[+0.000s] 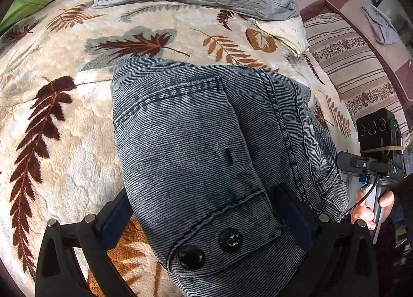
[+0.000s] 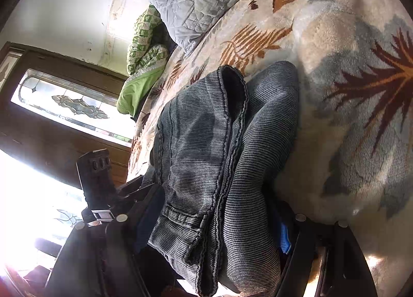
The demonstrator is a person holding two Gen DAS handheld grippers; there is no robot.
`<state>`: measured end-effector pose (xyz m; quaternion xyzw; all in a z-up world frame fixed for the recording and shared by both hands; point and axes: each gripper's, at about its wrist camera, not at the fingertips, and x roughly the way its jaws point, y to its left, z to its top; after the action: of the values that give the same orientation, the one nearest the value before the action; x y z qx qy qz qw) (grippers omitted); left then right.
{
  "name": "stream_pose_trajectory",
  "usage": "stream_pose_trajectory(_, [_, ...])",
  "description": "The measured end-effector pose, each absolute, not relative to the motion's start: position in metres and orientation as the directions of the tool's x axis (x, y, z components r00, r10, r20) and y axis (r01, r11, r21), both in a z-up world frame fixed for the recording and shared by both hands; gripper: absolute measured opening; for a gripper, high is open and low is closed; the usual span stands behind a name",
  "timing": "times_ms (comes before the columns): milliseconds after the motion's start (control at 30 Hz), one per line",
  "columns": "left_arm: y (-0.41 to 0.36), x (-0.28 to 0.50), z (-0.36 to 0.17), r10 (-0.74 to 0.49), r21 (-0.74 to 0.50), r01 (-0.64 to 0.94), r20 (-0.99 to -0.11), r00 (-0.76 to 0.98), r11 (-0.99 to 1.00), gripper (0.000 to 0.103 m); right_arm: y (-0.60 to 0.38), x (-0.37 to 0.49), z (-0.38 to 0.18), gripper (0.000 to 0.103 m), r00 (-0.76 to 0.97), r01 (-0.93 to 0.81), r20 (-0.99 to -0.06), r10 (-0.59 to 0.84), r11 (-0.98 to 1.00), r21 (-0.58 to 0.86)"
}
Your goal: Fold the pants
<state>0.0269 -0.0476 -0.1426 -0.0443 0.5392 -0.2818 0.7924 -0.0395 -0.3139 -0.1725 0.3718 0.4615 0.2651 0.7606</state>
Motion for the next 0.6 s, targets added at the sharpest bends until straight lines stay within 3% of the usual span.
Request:
stream_pose_trajectory(67, [-0.043,0.028,-0.14,-0.547,-0.439,0.375,-0.796,0.258,0.817,0.103,-0.313,-0.039,-0.172,0.077,0.434,-0.061,-0.506,0.745,0.585,0.809])
stream_pose_trajectory(167, [-0.049,0.023,-0.135,-0.539,-0.407,0.413,-0.795,0.28,0.815,0.102,-0.313,-0.039,-0.172,0.077,0.434,-0.061,-0.506,0.746,0.584,0.809])
stream_pose_trajectory(233, [-0.053,0.021,-0.136,-0.5,-0.353,0.431,-0.814,0.297,0.831,0.095,-0.313,-0.038,-0.173,0.077,0.434,-0.06,-0.506,0.745,0.585,0.809])
stream_pose_trajectory(367, [-0.043,0.023,-0.135,-0.516,-0.382,0.406,-0.802,0.3,0.83,0.087,-0.312,-0.038,-0.173,0.077,0.436,-0.06,-0.506,0.744,0.585,0.809])
stream_pose_trajectory(533, [-0.044,0.017,-0.126,-0.52,-0.356,0.438,-0.782,0.343,0.825,0.062,-0.311,-0.037,-0.171,0.078,0.437,-0.057,-0.519,0.735,0.598,0.799])
stream_pose_trajectory(600, [-0.048,0.014,-0.122,-0.516,-0.333,0.463,-0.778,0.357,0.822,0.057,-0.309,-0.037,-0.167,0.078,0.449,-0.057,-0.536,0.715,0.621,0.782])
